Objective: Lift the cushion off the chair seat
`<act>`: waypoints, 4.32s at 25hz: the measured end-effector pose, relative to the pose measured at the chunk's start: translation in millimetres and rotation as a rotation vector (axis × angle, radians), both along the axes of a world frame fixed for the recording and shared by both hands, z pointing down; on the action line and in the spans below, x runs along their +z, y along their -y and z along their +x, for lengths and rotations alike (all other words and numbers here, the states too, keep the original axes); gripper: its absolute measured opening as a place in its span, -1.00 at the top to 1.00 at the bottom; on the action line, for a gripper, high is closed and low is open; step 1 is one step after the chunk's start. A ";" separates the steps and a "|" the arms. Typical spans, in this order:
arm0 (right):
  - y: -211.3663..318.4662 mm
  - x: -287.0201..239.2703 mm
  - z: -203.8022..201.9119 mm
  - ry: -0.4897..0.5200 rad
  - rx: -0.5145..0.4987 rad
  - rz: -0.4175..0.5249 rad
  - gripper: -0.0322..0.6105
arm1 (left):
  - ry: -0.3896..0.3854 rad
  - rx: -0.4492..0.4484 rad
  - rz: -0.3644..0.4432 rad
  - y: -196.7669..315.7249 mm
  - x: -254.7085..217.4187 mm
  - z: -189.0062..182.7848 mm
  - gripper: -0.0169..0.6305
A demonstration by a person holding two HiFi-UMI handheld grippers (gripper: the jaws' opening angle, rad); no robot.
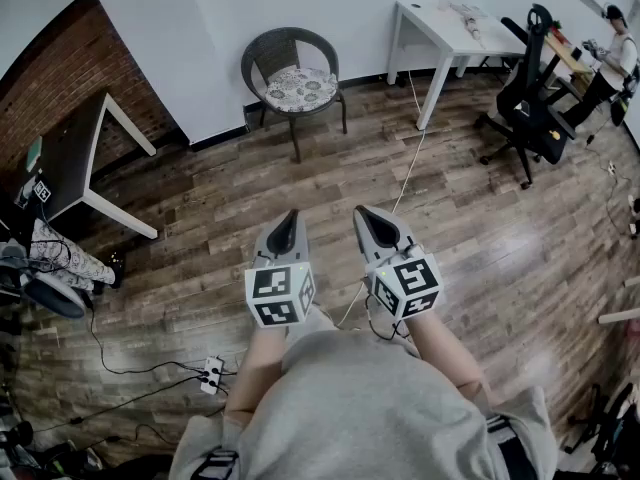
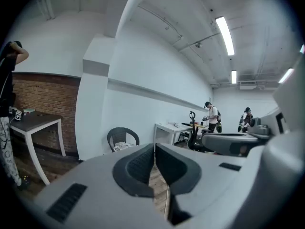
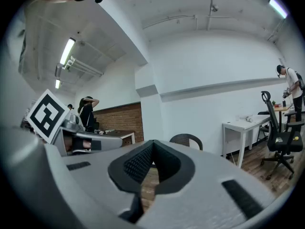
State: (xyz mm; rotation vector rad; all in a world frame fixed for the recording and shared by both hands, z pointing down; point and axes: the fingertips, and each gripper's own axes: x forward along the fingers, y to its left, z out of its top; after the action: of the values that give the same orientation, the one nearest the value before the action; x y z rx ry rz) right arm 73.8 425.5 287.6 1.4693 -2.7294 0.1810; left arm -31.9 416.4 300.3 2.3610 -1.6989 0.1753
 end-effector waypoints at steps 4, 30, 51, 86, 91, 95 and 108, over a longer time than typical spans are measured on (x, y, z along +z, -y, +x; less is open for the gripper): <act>2.4 -2.8 9.9 0.005 0.007 0.007 0.90 | 0.007 0.004 0.008 2.1 -2.6 8.4 0.91; 19.0 22.4 61.0 0.041 -0.023 -0.047 0.90 | 0.023 0.009 -0.032 16.1 17.2 69.2 0.91; 260.8 16.1 10.2 -0.004 -0.010 -0.057 0.90 | -0.010 -0.008 -0.066 259.4 23.9 1.9 0.91; 558.3 77.2 -41.0 -0.028 -0.056 -0.138 0.89 | -0.025 -0.099 -0.165 529.1 79.1 -67.5 0.91; 625.3 101.0 -44.2 -0.050 -0.100 -0.178 0.89 | -0.013 -0.111 -0.163 588.3 88.6 -65.8 0.91; 674.0 124.1 -50.7 -0.082 -0.143 -0.225 0.89 | -0.035 -0.145 -0.207 634.7 106.6 -69.8 0.91; 801.7 242.4 -71.6 -0.204 -0.236 -0.331 0.89 | -0.069 -0.228 -0.315 744.8 196.3 -89.3 0.91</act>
State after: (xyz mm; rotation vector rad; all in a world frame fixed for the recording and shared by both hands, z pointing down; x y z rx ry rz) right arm 2.1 -376.2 530.0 1.0143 -2.5280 0.4236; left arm -121.2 -328.3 496.6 1.9137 -1.7459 0.2945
